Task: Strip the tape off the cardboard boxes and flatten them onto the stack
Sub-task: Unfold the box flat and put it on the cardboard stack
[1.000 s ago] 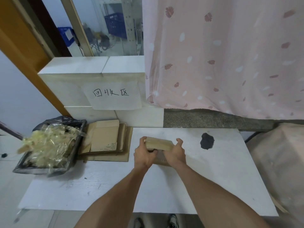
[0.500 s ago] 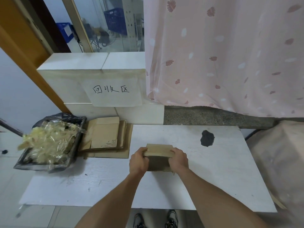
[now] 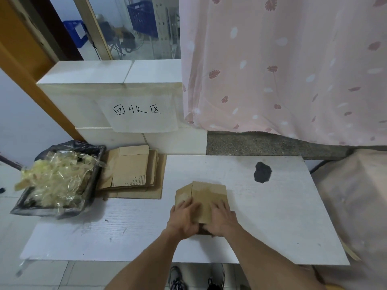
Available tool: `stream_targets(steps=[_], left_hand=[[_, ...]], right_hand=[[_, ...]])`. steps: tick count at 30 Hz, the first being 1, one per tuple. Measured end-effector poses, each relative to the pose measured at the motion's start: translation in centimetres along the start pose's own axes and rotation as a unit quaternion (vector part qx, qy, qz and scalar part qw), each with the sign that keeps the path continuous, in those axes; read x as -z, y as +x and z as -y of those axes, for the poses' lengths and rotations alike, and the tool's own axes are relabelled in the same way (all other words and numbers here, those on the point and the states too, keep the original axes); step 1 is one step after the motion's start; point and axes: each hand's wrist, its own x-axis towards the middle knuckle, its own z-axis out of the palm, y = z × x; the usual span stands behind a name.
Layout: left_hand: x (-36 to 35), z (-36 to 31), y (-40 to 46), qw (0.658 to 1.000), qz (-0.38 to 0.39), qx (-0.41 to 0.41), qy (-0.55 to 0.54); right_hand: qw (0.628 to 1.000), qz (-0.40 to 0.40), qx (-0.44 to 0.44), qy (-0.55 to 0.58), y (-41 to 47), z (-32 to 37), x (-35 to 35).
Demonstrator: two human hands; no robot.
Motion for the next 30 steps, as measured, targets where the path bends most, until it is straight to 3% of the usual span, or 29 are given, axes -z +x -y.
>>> stream_targets(steps=[5, 9, 15, 26, 30], left_hand=[[-2.6, 0.6, -0.2, 0.995, 0.091, 0.013, 0.038], [-3.8, 0.6, 0.2, 0.993, 0.106, 0.034, 0.036], [-5.7, 0.3, 1.5, 0.995, 0.061, 0.077, 0.025], [-8.0, 0.8, 3.7, 0.976, 0.001, 0.184, -0.113], [-7.9, 0.0, 4.1, 0.976, -0.018, 0.209, -0.057]], right_hand=[[0.996, 0.092, 0.013, -0.012, 0.2, -0.9, -1.7], [0.997, 0.076, -0.004, 0.004, 0.5, -1.2, -3.5], [1.0, 0.017, -0.018, 0.02, 2.0, -1.3, -5.0], [0.996, 0.052, -0.044, 0.052, 3.8, -2.3, -5.7], [0.996, 0.051, -0.041, 0.057, 4.2, -2.4, -5.5]])
